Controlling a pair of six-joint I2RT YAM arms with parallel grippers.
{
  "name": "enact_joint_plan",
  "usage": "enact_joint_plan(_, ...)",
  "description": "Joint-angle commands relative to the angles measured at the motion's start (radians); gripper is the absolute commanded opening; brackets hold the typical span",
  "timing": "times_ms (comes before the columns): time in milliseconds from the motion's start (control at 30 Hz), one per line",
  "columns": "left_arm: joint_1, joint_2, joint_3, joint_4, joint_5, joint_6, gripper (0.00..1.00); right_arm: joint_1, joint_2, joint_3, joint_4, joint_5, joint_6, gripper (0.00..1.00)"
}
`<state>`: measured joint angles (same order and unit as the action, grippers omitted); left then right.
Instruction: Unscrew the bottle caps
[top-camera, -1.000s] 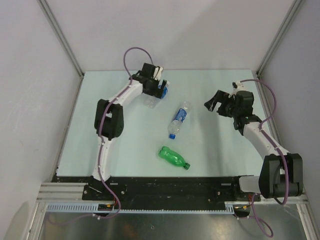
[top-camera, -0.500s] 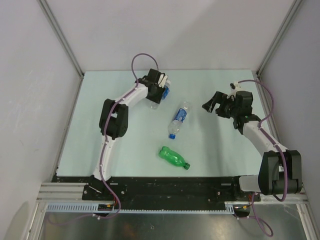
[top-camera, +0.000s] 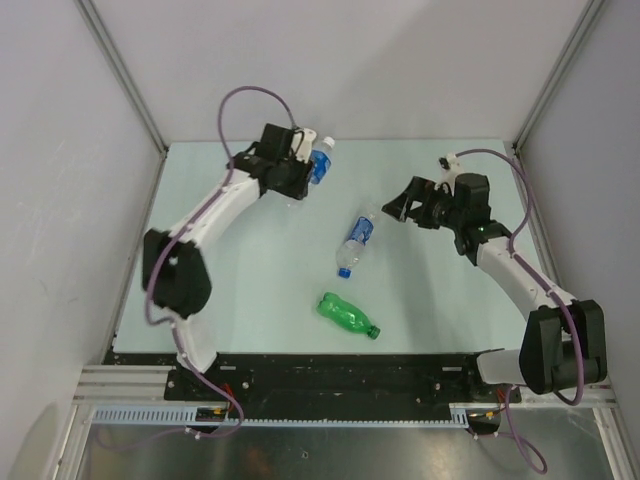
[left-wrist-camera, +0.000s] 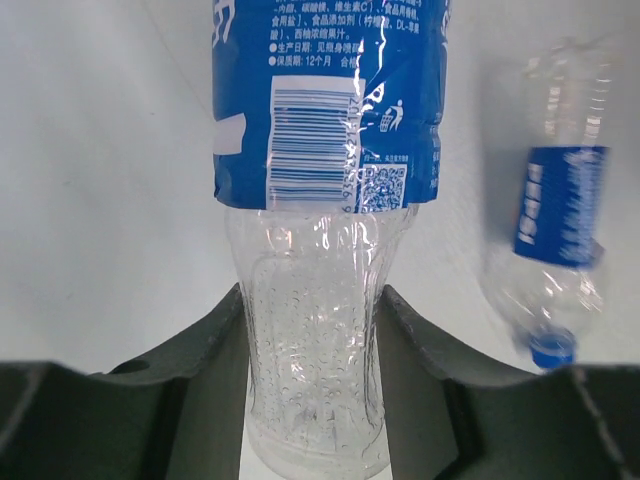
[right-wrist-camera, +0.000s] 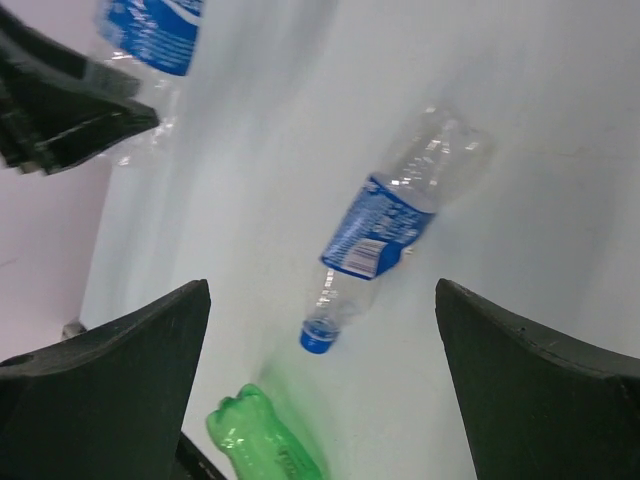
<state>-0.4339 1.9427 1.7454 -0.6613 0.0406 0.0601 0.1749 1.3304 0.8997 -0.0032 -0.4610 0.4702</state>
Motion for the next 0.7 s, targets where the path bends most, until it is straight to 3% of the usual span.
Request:
enact_joint_plan(0, -0.009, -0.279, -0.147, 0.011, 0.035, -0.016, 0.48, 0.071, -0.029, 0.068, 0.031, -0.011, 0.064, 0.99)
enact_joint_plan(200, -0.051, -0.592, -0.435, 0.02, 0.009, -0.05, 0.52, 0.193, -0.005, 0.141, 0.079, -0.013, 0.162, 0.99)
enact_joint_plan(400, -0.101, -0.882, -0.674, 0.027, 0.005, -0.185, 0.52, 0.298, 0.038, 0.193, 0.198, -0.047, 0.274, 0.99)
enact_joint_plan(667, -0.198, -1.067, -0.835, 0.054, 0.003, -0.317, 0.51, 0.389, 0.154, 0.248, 0.256, -0.055, 0.355, 0.99)
